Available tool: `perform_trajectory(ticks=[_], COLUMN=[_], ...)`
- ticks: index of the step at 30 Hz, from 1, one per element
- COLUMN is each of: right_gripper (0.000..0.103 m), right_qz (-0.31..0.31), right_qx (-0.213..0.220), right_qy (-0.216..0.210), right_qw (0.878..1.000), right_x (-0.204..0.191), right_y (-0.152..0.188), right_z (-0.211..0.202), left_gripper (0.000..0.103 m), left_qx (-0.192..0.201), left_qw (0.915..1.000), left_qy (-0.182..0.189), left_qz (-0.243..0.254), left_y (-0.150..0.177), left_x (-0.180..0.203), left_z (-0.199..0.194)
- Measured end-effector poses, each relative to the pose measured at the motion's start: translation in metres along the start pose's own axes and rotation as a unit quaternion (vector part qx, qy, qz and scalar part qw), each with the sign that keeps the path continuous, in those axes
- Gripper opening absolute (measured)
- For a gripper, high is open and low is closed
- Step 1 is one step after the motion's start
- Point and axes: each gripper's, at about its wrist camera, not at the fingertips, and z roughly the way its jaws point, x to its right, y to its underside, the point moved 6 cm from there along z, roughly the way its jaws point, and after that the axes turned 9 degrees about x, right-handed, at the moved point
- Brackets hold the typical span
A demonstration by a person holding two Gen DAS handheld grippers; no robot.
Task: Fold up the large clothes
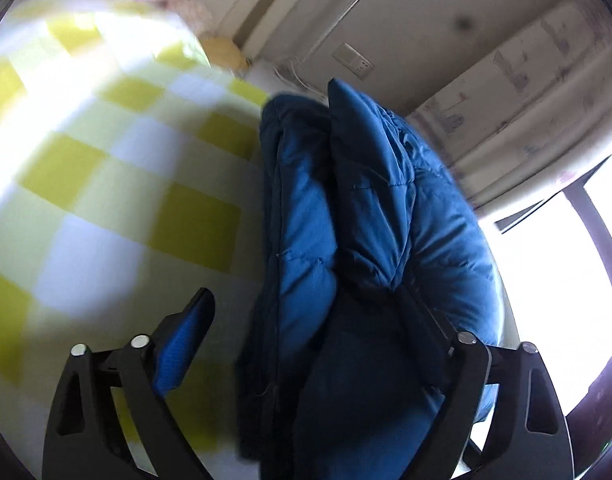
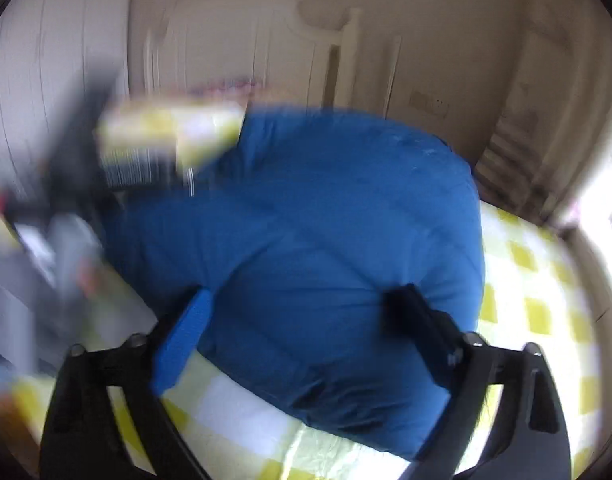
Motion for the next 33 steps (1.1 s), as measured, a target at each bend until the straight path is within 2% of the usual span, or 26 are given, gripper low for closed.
perform_trajectory(ticks=[1,3,4,5,8,10,12,15,17,20,24,29,33], right_gripper=[0.095,0.094,0.094,0.095,0.098,0.100,0.100,0.100,0.101,0.101,0.101,0.101,0.101], right_qz=[-0.024,-0.020,-0.009,0.009,0.050,0.080,0.115,0.170,0.202,0.226,0.227,0.214,0.212], right_qx=[0.004,0.008,0.025,0.050,0.105,0.127,0.142,0.153,0.157,0.150,0.142,0.142,0.142], right_qy=[0.005,-0.009,-0.025,-0.044,-0.051,-0.031,-0.016,0.039,0.069,0.078,0.084,0.083,0.081], right_qw=[1.000,1.000,0.999,0.998,0.992,0.988,0.983,0.973,0.964,0.959,0.960,0.963,0.964], right_x=[-0.008,-0.009,-0.009,-0.007,0.018,0.033,0.038,0.055,0.059,0.060,0.058,0.049,0.047], right_y=[0.001,0.001,-0.001,-0.004,-0.007,-0.003,0.004,0.030,0.052,0.069,0.073,0.071,0.071], right_z=[-0.005,-0.021,-0.037,-0.057,-0.120,-0.150,-0.179,-0.197,-0.202,-0.192,-0.182,-0.175,-0.175], left_gripper=[0.088,0.093,0.095,0.096,0.099,0.099,0.099,0.099,0.099,0.099,0.099,0.099,0.099], left_qx=[0.013,0.067,0.098,0.134,0.195,0.211,0.212,0.195,0.185,0.181,0.184,0.176,0.172], left_qw=[0.9993,0.9889,0.9785,0.9621,0.9286,0.9205,0.9208,0.9364,0.9426,0.9411,0.9384,0.9421,0.9419], left_qy=[-0.020,-0.068,-0.088,-0.110,-0.145,-0.170,-0.196,-0.167,-0.160,-0.155,-0.156,-0.160,-0.162], left_qz=[0.029,0.114,0.159,0.211,0.280,0.281,0.262,0.239,0.227,0.240,0.248,0.236,0.238], left_y=[-0.003,-0.009,-0.011,-0.010,-0.002,0.003,0.021,0.050,0.069,0.086,0.092,0.095,0.098], left_x=[0.006,0.023,0.033,0.047,0.083,0.095,0.095,0.089,0.088,0.090,0.088,0.079,0.075], left_z=[-0.012,-0.048,-0.069,-0.096,-0.150,-0.169,-0.182,-0.188,-0.187,-0.182,-0.183,-0.179,-0.177])
